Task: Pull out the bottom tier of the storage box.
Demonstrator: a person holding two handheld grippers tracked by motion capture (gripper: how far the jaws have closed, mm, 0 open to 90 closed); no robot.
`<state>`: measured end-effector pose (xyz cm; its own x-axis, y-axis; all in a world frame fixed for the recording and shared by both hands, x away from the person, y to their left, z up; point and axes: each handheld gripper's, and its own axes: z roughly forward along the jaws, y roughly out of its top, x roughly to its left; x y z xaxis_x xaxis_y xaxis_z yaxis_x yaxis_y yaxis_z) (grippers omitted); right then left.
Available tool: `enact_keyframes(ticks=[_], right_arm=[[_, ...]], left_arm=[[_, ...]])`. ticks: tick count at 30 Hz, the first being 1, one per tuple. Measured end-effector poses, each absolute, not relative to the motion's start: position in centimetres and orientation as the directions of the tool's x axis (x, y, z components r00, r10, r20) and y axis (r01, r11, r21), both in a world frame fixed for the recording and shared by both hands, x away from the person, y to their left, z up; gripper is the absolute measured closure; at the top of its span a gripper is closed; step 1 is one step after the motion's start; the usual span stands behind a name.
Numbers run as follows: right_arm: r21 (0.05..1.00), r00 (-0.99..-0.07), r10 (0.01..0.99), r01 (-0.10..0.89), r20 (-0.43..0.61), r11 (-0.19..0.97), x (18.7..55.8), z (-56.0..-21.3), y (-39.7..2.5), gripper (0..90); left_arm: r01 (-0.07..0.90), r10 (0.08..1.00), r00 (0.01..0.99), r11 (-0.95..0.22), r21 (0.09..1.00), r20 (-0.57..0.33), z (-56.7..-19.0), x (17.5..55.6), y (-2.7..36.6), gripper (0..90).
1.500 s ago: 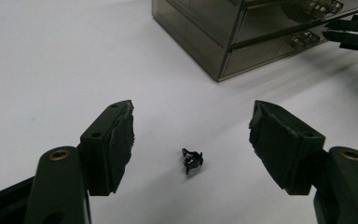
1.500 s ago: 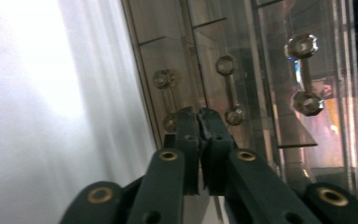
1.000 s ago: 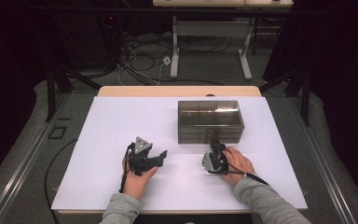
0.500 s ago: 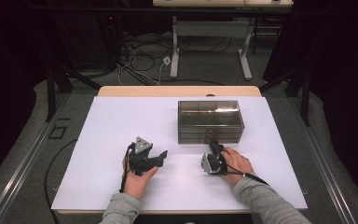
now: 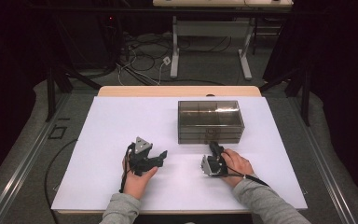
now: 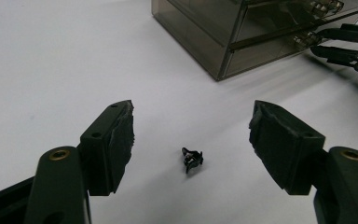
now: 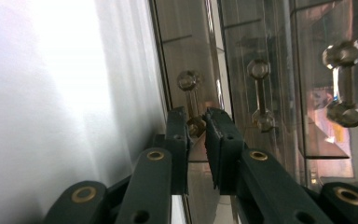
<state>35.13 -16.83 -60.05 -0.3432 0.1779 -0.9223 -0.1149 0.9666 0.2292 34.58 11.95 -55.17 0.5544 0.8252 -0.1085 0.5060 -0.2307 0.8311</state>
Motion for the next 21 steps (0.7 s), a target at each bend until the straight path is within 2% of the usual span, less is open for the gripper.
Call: enact_keyframes(ticks=[3, 9, 21], right_arm=[[0.223, -0.331, 0.17, -0.128, -0.928, 0.966, 34.88, -59.88, -16.76, 86.3], [0.261, -0.36, 0.202, -0.124, -0.911, 0.957, 34.76, -59.71, -16.91, 80.3], [0.277, -0.369, 0.215, -0.124, -0.904, 0.953, 35.11, -59.19, -17.33, 74.9]], left_arm=[[0.506, 0.825, 0.556, -0.233, 0.83, -0.107, -55.15, 34.59, 11.94, 30.9], [0.505, 0.826, 0.553, -0.228, 0.832, -0.109, -55.13, 34.53, 11.87, 30.9], [0.507, 0.824, 0.556, -0.234, 0.83, -0.107, -55.18, 34.59, 11.87, 30.9]])
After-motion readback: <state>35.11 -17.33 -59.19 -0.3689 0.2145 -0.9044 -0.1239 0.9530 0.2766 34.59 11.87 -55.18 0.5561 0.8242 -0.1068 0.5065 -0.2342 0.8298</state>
